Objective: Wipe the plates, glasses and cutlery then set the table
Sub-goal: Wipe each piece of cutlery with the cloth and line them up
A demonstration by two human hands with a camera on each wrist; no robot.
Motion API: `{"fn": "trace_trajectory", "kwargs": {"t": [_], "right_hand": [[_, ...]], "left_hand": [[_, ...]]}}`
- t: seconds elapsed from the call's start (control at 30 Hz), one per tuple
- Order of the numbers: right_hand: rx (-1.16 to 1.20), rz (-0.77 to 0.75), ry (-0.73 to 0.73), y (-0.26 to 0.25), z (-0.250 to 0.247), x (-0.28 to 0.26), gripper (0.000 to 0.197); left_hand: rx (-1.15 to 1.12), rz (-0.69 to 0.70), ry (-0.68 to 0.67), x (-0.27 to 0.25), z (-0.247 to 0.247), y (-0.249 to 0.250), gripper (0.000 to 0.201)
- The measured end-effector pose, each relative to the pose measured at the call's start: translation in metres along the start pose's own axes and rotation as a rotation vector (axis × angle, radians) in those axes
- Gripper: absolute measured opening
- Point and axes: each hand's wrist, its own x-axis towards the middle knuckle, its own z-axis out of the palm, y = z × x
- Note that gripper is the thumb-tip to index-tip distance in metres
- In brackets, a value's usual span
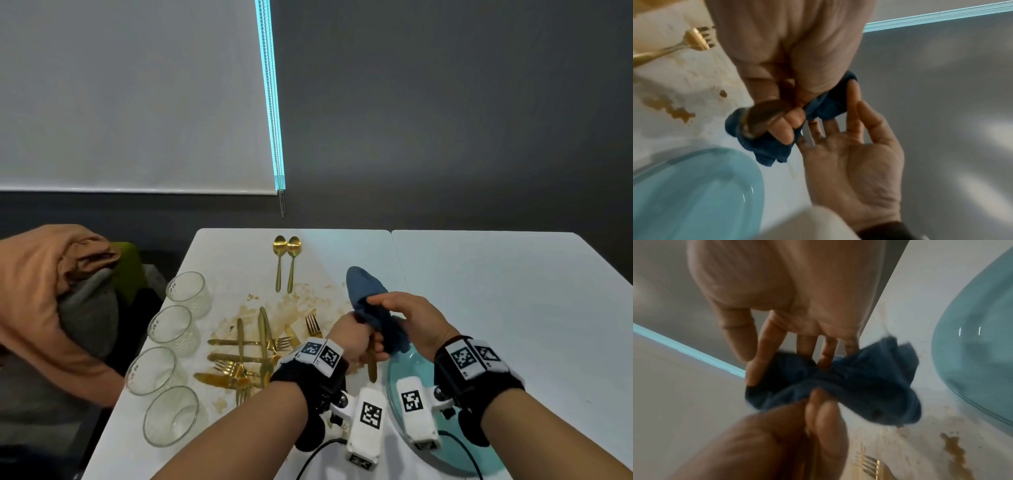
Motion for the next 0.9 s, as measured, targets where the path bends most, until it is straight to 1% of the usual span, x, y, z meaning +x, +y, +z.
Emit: {"fn": "trace_trajectory", "kwargs": {"t": [0.03,0.07,0.13,0.2,0.23,0.27,0.3,0.37,0.43,0.47,0.57,0.63,0.73,0.8,0.9], "right_hand": [[0.04,0.018,-0.02,-0.001,-0.002,-0.002,0.022],[0.074,0.019,-0.005,-0.001,-0.005,-0.001,0.021],[0.14,-0.01,0.101,0.002,-0.011,0.004,0.014],[0.165,-0.006,0.234,0.009,-0.012,0.013,0.017],[0.134,0.015,0.276,0.012,-0.012,0.017,0.023],[0.074,0.055,0.28,0.015,-0.012,0.022,0.034],[-0.006,0.11,0.251,0.015,-0.011,0.024,0.042],[-0.138,0.24,0.169,0.01,-0.011,0.024,0.051],[-0.171,0.312,0.117,0.006,-0.01,0.025,0.056],[-0.158,0.303,0.126,0.006,-0.009,0.027,0.056],[-0.028,0.25,0.229,0.006,-0.01,0.034,0.048],[-0.043,0.262,0.253,0.004,-0.014,0.035,0.042],[-0.058,0.274,0.228,0.0,-0.021,0.037,0.037],[-0.053,0.266,0.202,-0.002,-0.025,0.039,0.037],[-0.086,0.241,0.174,-0.008,-0.029,0.039,0.033]], "left_hand": [[-0.002,-0.004,0.011,0.0,-0.003,0.001,0.028],[0.002,-0.005,0.021,0.0,-0.006,0.001,0.03],[0.025,0.016,0.024,0.0,-0.009,0.001,0.029],[0.058,0.052,0.003,0.0,-0.006,0.002,0.025],[0.076,0.067,-0.01,0.0,-0.004,0.003,0.023],[0.092,0.076,-0.021,0.0,-0.002,0.004,0.022],[0.109,0.081,-0.031,0.0,0.0,0.005,0.023],[0.171,0.092,-0.045,0.001,0.002,0.007,0.028],[0.27,0.116,-0.054,0.001,0.003,0.007,0.031],[0.315,0.13,-0.064,0.0,0.004,0.008,0.031],[0.396,0.165,-0.116,-0.004,0.008,0.009,0.026],[0.432,0.169,-0.145,-0.006,0.007,0.012,0.026],[0.506,0.166,-0.181,-0.003,0.0,0.017,0.019],[0.563,0.18,-0.188,-0.002,-0.003,0.021,0.02],[0.576,0.191,-0.197,-0.002,-0.006,0.026,0.023]]}}
